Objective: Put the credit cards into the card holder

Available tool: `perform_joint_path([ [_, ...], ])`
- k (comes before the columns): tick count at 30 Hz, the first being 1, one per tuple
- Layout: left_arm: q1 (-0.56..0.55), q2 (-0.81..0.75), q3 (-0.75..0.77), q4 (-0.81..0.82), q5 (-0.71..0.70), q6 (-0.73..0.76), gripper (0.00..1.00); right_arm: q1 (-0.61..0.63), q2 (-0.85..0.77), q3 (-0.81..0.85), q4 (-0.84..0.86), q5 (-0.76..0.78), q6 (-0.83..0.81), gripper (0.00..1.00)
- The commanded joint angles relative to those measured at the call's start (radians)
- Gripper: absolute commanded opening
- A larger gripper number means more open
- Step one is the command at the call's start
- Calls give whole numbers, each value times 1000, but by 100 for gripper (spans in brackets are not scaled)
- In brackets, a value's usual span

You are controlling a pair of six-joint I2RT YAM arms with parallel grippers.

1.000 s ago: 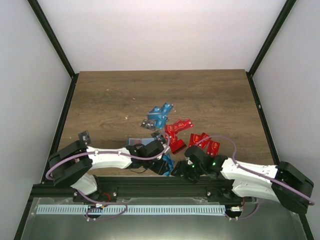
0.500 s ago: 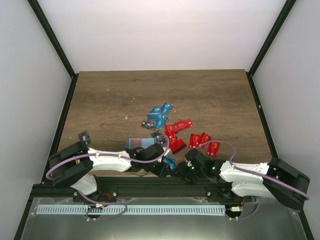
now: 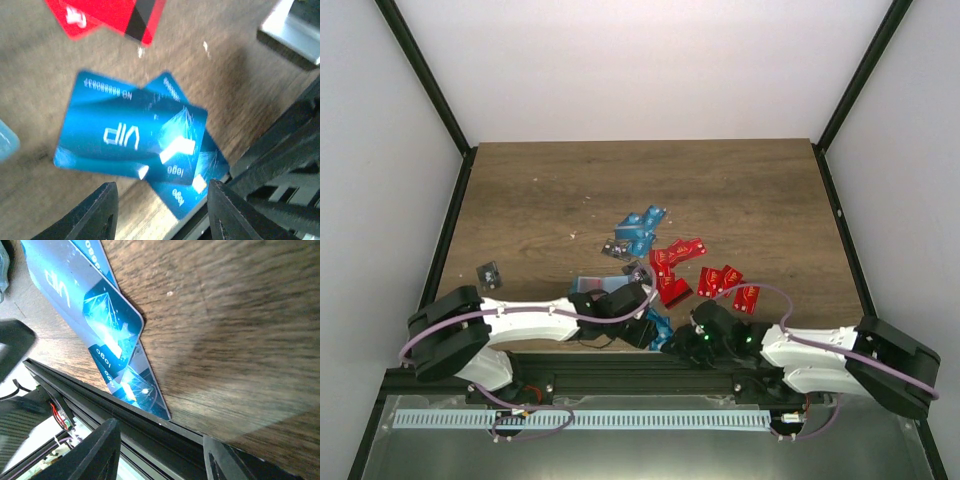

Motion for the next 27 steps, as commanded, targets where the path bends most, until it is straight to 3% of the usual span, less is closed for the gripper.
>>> perform_joint_path([
  [1,14,45,91,-42,-85,76,52,-1,-17,-27,-7,75,8,48],
  [14,62,248,205,-25,-195,196,59,-1,2,-39,28,57,4,49],
  [27,53,181,26,111,28,191,59,-2,10,-48,89,73,3,49],
])
